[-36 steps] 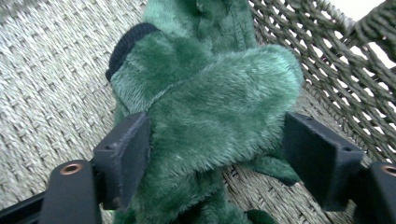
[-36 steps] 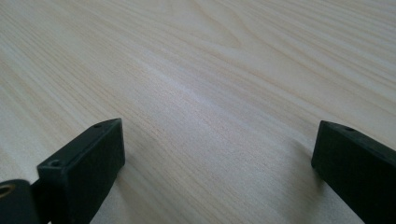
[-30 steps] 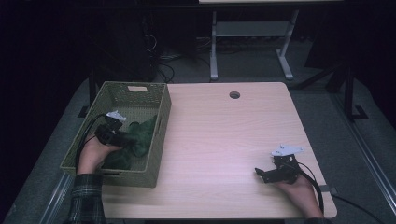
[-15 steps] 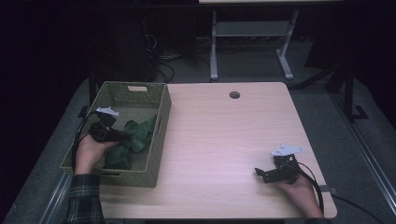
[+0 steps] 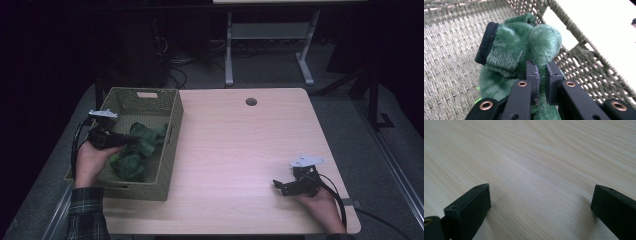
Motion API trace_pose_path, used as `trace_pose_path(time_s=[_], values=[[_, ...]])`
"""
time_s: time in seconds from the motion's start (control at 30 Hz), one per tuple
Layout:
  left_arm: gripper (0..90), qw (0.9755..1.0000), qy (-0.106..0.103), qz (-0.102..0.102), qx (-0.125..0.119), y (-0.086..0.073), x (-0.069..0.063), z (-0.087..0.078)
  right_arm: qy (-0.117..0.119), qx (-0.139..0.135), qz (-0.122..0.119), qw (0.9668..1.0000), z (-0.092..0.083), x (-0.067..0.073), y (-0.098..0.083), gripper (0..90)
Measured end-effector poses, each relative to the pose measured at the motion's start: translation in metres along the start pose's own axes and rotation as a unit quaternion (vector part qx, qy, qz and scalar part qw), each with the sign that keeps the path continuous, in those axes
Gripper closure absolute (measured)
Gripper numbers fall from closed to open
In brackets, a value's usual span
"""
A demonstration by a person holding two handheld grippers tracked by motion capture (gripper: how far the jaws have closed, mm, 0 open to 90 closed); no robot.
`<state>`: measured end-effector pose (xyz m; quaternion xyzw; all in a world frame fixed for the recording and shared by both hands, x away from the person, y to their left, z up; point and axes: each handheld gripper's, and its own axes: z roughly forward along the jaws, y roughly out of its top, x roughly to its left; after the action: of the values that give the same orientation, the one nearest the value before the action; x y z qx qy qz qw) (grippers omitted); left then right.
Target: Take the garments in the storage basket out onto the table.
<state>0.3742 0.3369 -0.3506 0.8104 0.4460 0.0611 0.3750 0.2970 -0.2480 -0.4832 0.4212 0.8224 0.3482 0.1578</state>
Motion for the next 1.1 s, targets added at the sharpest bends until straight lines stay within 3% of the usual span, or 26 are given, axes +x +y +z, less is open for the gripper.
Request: trace_pose_path(time_s=[0.47,0.8,0.93,1.1], values=[[83.9,0.998,0.019,0.021,-0.057,0.023,-0.019,-0.024,-0.002,0.001,0.002,1.0,0.0,0.0,0.0,2.4],[84.5,0.9956,0.01,0.036,-0.085,0.047,-0.032,-0.047,-0.002,0.001,0.002,1.0,0.0,0.0,0.0,2.4],[84.5,0.9941,-0.003,0.043,-0.1,0.057,-0.039,-0.057,-0.002,0.001,0.002,1.0,0.0,0.0,0.0,2.4],[84.5,0.9923,-0.007,0.059,-0.108,0.072,-0.051,-0.068,-0.003,0.001,0.003,1.0,0.0,0.0,0.0,2.4]])
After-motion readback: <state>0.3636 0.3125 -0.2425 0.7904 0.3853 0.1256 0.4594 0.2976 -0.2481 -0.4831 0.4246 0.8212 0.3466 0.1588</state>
